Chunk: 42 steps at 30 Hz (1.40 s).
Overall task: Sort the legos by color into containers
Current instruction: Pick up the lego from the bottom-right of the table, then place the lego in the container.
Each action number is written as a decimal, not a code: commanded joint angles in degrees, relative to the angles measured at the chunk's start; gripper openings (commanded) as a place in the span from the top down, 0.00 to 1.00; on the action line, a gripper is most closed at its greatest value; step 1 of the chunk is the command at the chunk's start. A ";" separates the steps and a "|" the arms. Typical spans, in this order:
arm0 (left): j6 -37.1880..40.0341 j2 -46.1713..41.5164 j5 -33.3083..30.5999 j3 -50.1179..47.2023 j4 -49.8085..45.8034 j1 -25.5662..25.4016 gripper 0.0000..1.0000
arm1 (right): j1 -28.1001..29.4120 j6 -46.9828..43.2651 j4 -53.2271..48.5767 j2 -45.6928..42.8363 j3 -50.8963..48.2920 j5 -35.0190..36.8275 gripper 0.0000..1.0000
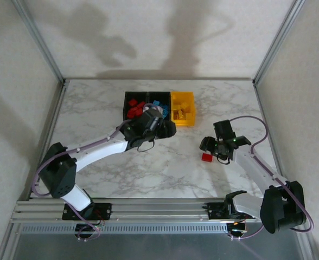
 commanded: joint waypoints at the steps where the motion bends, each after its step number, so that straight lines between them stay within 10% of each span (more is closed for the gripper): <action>1: -1.73 -4.76 0.81 -5.03 5.08 -1.30 0.22 | -0.06 1.13 0.71 2.61 -1.82 0.65 0.30; 16: -4.93 -7.53 -0.56 -14.13 6.40 -2.74 0.21 | 4.97 3.32 4.25 11.51 -2.46 2.58 0.32; 28: -6.39 -12.40 -5.43 -16.15 3.37 -2.73 0.22 | 7.63 2.57 3.61 15.20 1.20 6.08 0.60; 42: -12.58 -30.03 -12.94 -23.45 -7.72 4.15 0.21 | 14.35 -0.28 0.57 21.54 23.57 6.40 0.63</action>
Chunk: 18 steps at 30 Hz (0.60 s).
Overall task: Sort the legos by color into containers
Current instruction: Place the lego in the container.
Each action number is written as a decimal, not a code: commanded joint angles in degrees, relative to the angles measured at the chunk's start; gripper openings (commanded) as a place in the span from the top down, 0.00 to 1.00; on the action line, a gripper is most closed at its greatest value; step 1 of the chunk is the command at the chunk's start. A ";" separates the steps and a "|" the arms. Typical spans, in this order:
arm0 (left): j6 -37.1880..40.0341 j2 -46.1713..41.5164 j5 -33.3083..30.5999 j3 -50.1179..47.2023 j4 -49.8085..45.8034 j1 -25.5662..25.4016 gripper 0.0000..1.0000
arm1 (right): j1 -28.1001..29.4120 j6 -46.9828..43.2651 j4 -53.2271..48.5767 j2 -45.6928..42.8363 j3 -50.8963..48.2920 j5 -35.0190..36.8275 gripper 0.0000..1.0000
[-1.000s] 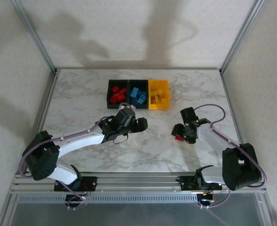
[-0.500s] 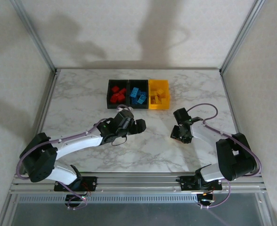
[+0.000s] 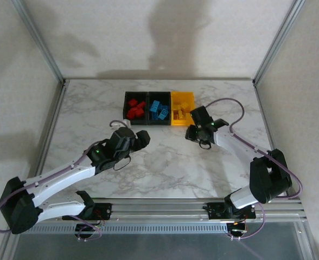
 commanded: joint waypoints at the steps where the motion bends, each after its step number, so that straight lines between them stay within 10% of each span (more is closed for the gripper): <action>1: -2.85 -3.74 -1.12 -2.32 -5.84 2.65 0.21 | 2.68 -1.90 -0.91 4.98 6.96 0.13 0.63; 18: -4.16 -14.69 2.67 -4.09 -14.38 10.71 0.21 | 9.29 -6.85 -4.79 43.59 58.65 -11.93 0.62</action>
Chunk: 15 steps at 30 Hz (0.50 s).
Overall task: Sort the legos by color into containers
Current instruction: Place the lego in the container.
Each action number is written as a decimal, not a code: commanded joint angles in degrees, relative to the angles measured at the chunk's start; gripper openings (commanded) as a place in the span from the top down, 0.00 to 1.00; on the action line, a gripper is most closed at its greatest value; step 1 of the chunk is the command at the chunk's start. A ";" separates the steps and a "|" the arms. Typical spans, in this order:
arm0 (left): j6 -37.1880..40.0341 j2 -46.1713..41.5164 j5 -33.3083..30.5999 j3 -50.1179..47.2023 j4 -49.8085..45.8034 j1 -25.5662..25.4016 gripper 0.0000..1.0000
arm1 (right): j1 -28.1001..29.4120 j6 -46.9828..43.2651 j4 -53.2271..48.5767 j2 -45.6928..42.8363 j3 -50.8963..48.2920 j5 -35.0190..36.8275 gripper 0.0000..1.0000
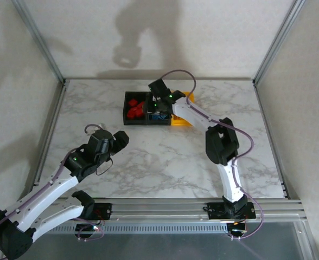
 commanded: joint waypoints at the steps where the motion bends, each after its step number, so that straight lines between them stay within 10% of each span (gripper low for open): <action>1: -1.26 -0.74 1.39 -1.19 -1.93 0.60 0.21 | 0.06 -1.36 -3.60 6.56 10.26 -3.84 0.62; 15: -3.20 -2.64 1.73 -3.36 -1.14 0.61 0.21 | -0.11 1.80 0.44 19.24 25.78 -9.93 0.48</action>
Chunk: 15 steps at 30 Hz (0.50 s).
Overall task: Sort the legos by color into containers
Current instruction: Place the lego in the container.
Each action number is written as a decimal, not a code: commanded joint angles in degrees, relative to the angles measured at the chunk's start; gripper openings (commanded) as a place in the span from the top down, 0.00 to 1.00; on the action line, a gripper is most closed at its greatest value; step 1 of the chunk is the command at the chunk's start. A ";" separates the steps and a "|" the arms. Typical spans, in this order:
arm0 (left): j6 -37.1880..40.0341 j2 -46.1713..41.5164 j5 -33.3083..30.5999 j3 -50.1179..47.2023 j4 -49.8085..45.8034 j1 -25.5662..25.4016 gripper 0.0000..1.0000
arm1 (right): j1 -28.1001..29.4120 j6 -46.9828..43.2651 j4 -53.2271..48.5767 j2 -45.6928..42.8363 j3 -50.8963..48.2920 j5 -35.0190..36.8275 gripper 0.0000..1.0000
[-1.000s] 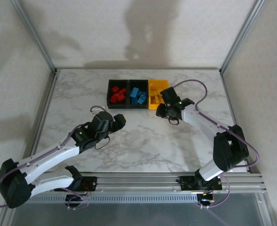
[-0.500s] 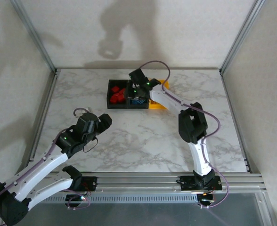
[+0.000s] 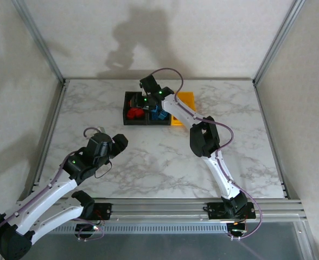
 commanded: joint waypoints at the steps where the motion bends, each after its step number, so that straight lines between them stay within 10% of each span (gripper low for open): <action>1: -0.57 0.19 0.45 -0.85 -0.24 0.52 0.21 | -0.09 0.82 1.26 0.74 2.45 -1.34 0.46; 15: 0.03 2.74 0.40 1.04 1.06 0.52 0.21 | -0.99 -0.99 0.79 -4.27 1.28 1.55 0.35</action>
